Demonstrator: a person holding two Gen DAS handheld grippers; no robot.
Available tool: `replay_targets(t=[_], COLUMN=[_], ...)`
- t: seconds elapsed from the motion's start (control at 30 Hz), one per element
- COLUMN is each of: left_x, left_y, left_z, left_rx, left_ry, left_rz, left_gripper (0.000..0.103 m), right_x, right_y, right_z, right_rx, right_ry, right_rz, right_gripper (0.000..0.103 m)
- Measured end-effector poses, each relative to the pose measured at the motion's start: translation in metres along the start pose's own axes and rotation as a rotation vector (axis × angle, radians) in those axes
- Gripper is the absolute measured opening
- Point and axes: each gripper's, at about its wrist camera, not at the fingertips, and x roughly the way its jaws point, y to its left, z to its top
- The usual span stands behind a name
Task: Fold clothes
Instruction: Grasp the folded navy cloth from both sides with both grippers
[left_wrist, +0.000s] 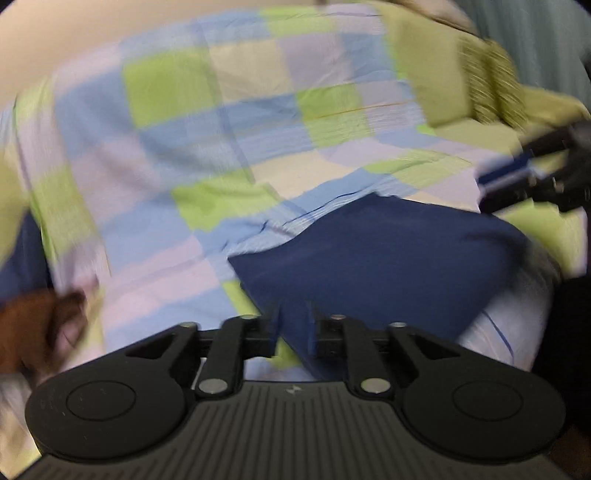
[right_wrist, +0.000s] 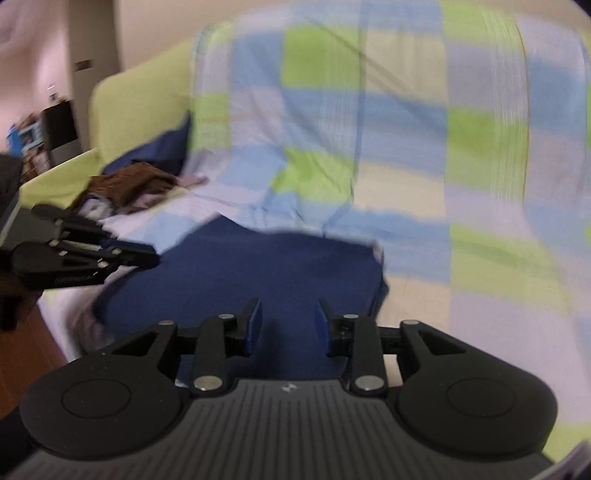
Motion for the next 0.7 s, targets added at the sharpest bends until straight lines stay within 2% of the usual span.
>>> replay_targets(t=[0.03, 0.13, 0.27, 0.43, 0.6, 0.7], left_x=[-0.011, -0.024, -0.014, -0.008, -0.007, 0.009], left_y=[-0.016, -0.051, -0.082, -0.103, -0.109, -0.115], left_z=[-0.003, -0.010, -0.017, -0.018, -0.019, -0.020], left_rx=[0.100, 0.313, 0.488, 0.623, 0.669, 0.715], left_ry=[-0.016, -0.022, -0.001, -0.008, -0.027, -0.013], left_rz=[-0.005, 0.015, 0.073, 0.099, 0.075, 0.073], left_gripper=[0.041, 0.042, 0.043, 0.045, 0.052, 0.052], right_x=[-0.013, -0.028, -0.022, -0.003, 0.016, 0.022], right_y=[0.011, 0.035, 0.060, 0.097, 0.112, 0.112], right_z=[-0.001, -0.008, -0.018, -0.023, -0.028, -0.029], right_rx=[-0.084, -0.269, -0.411, -0.617, -0.710, -0.745], right_ry=[-0.009, 0.032, 0.088, 0.129, 0.155, 0.152], right_rz=[-0.019, -0.052, -0.077, -0.078, -0.074, -0.084], right_gripper=[0.053, 0.054, 0.054, 0.056, 0.056, 0.066])
